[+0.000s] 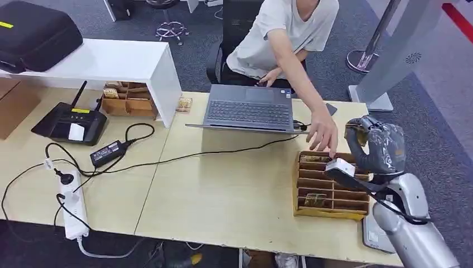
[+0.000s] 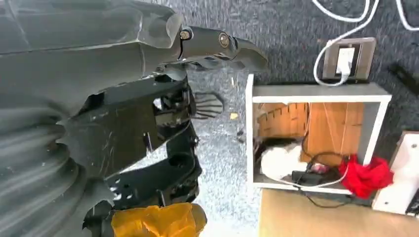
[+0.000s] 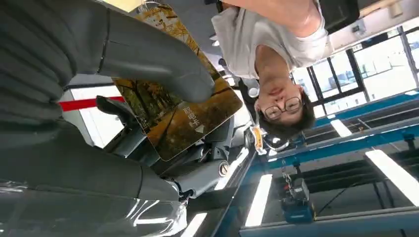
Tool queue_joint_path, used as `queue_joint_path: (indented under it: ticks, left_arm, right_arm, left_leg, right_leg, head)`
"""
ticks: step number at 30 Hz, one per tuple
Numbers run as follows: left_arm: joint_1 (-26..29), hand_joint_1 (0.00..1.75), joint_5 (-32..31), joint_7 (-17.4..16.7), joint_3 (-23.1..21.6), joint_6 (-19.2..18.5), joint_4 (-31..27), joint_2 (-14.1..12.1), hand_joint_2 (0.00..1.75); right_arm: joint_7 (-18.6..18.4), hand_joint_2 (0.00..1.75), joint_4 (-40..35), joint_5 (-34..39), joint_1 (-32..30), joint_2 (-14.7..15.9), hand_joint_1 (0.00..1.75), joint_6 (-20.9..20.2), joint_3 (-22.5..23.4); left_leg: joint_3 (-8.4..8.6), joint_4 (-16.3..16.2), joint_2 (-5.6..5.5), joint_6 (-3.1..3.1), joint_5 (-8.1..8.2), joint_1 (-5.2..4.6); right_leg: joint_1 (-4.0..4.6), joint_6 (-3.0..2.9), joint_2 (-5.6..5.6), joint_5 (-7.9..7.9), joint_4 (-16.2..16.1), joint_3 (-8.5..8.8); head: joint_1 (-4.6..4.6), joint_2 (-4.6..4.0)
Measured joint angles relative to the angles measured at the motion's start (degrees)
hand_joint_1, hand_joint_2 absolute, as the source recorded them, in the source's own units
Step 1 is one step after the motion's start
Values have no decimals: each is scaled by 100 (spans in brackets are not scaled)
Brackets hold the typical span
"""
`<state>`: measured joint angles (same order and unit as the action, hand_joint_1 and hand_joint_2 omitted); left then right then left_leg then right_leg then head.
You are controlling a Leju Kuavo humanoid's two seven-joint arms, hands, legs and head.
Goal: Pass the card to the sensor for recognition and then transmit it.
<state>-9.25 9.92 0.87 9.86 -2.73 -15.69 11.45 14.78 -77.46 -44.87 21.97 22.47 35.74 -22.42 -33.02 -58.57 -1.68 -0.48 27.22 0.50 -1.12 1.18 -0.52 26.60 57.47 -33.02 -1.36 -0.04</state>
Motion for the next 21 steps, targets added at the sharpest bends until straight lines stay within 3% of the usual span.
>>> queue_joint_path:
  ticks: [3, 10, 21]
  left_arm:
    - [15, 0, 31, 39, -37, 48, -4, -50, 175]
    - [93, 0, 155, 173, -116, 19, -33, -175, 175]
    - [211, 0, 229, 258, -151, -94, -33, -291, 175]
  right_arm:
    - [383, 175, -286, 40, -542, 4, 175, 326, 367]
    - [968, 175, -742, 468, -1602, 4, 175, 135, 1128]
    - [1034, 175, -972, 142, -2388, 4, 175, -33, 1468]
  left_leg:
    - [-3, 0, 1, -2, 4, 0]
    - [-6, 1, 3, -2, 6, 0]
    - [-6, 1, 5, -3, 5, 0]
  right_leg:
    - [0, -1, 0, 2, 0, 0]
    - [0, 0, -2, 6, 0, -4]
    - [0, 0, -3, 6, 0, -5]
  head:
    - [2, 0]
    - [2, 0]
    - [0, 0]
